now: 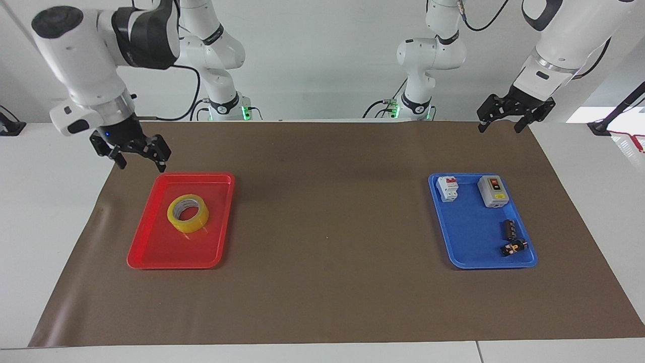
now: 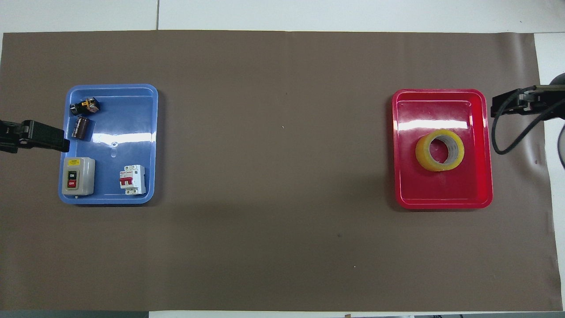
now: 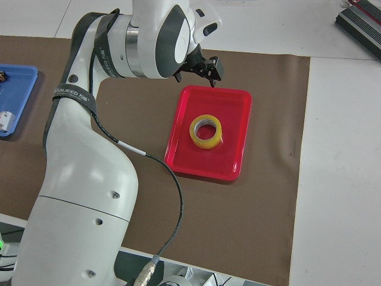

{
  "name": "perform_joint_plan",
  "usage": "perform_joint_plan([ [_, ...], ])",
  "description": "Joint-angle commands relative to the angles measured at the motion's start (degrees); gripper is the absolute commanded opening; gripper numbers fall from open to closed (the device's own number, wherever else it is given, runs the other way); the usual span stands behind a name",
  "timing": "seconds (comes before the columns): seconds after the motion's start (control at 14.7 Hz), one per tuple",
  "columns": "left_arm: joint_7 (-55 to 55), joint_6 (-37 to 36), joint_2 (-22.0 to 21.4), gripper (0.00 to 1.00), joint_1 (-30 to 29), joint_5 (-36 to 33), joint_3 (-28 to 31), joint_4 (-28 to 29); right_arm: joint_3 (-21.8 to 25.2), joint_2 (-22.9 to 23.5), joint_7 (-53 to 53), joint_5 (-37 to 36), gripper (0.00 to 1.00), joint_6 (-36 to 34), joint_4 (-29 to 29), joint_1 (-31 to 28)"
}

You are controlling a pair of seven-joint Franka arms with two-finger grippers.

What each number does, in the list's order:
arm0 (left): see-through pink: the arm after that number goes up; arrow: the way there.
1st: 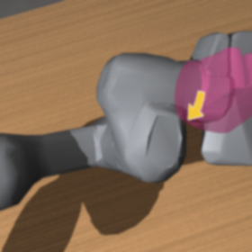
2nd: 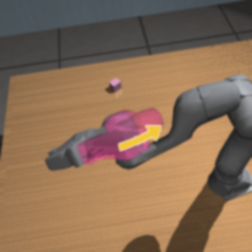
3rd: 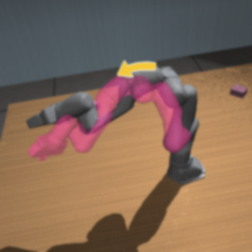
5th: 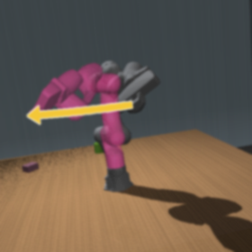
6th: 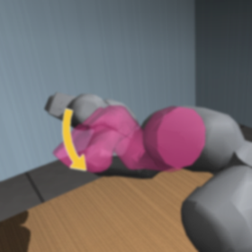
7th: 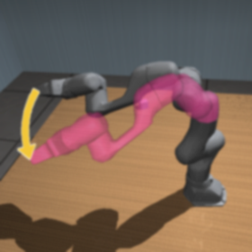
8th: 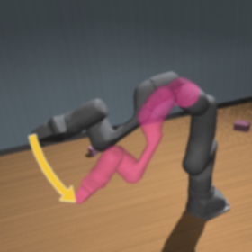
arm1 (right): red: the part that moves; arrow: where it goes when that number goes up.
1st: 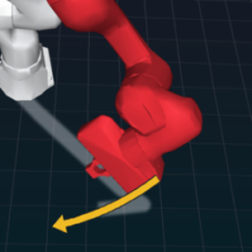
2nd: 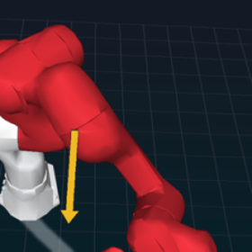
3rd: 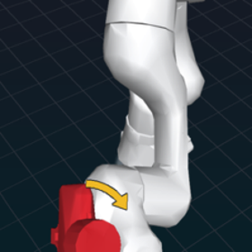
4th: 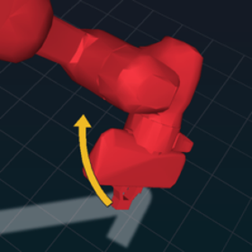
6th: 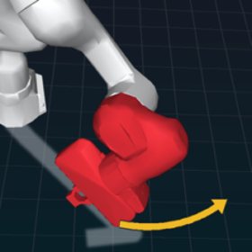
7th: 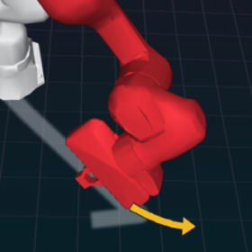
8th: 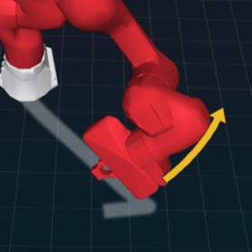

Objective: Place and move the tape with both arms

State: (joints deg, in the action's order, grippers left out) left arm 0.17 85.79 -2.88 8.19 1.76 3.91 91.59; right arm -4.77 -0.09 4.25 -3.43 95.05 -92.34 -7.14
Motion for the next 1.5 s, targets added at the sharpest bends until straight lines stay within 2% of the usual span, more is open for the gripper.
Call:
perform_joint_plan([
  [0.0,0.7,0.1,0.2,1.00,-2.7,-1.1,-2.1,-0.5,-0.1,-3.0,1.8,-0.1,1.00,-8.0,4.3,-0.8],
  [0.14,0.7,0.1,0.5,1.00,-2.9,-1.1,-2.3,-0.7,-0.6,-4.3,3.9,-0.1,1.00,-9.4,4.0,-0.4],
  [0.2,0.6,-0.2,1.0,1.00,-2.9,-1.0,-2.4,-1.4,-0.8,-5.6,5.1,0.5,1.00,-8.8,1.1,-0.2],
  [0.27,0.7,-0.2,1.2,1.00,-2.9,-1.0,-2.5,-1.5,-0.9,-6.2,6.1,1.0,1.00,-9.6,0.7,-0.3],
  [0.48,0.7,-0.9,1.4,1.00,-3.0,-1.0,-2.8,-1.8,-0.9,-6.0,6.3,4.3,1.00,-11.1,1.3,-0.5],
  [0.82,0.6,-2.2,1.7,1.00,-3.9,-1.1,-4.2,-1.8,-0.9,-3.4,6.3,4.2,1.00,-13.7,4.7,-1.2],
  [1.43,0.6,-2.7,1.2,1.00,-9.2,-1.1,-8.2,-1.5,-0.9,-4.6,3.7,3.1,1.00,-11.7,2.2,-0.6],
])
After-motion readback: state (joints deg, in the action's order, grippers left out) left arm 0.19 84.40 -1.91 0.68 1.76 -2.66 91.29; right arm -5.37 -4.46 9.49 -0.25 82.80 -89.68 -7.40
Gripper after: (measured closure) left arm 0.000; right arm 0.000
